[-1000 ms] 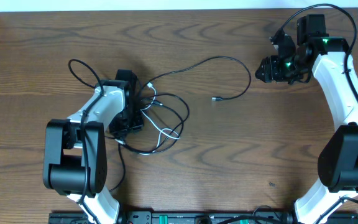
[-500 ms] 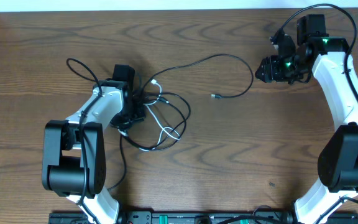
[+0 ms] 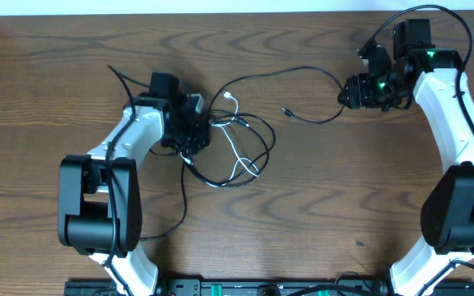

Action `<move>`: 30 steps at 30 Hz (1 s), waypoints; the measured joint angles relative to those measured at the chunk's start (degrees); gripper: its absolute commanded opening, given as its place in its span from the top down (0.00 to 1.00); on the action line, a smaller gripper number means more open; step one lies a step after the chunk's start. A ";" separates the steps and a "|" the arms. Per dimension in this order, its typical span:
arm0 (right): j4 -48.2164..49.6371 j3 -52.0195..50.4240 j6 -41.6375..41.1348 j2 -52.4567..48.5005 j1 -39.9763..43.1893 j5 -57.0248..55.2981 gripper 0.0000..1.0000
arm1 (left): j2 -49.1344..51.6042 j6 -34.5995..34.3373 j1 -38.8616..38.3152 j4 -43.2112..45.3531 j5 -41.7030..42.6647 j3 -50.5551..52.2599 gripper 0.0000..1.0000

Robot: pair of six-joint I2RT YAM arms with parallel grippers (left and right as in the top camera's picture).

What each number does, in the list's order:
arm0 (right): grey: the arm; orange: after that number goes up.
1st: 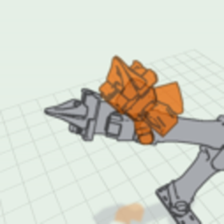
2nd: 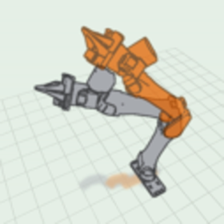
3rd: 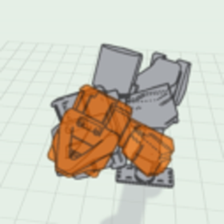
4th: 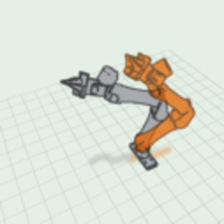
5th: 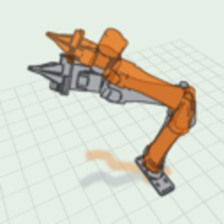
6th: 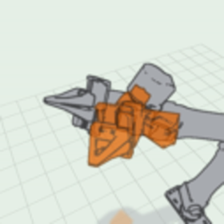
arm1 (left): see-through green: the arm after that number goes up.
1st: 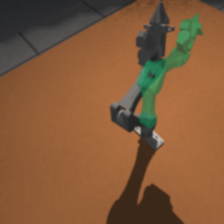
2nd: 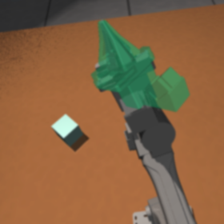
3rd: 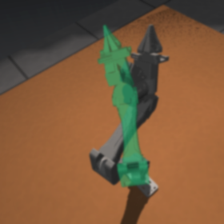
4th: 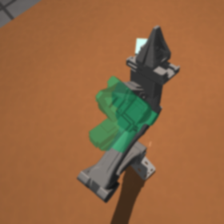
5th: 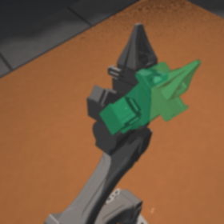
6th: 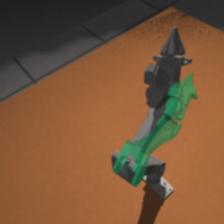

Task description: Untangle cables

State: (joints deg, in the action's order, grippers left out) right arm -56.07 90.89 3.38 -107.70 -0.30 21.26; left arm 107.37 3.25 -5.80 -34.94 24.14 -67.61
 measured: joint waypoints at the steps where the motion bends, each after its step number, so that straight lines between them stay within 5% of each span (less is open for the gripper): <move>1: 0.02 0.00 0.00 0.00 0.00 0.00 0.42 | 0.00 0.11 0.00 -2.69 -0.31 -1.70 0.65; 8: 0.02 0.00 0.02 0.00 -0.20 0.00 0.42 | -0.02 -0.42 -0.04 -11.19 -6.29 -4.68 0.65; 30: 0.02 0.00 0.00 0.00 -1.49 0.00 0.41 | -0.02 -0.42 -3.37 -9.57 -9.29 -0.63 0.65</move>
State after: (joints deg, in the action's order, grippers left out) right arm -56.05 90.89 3.38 -107.70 -1.78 21.26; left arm 107.35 2.83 -9.17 -44.51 14.85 -68.25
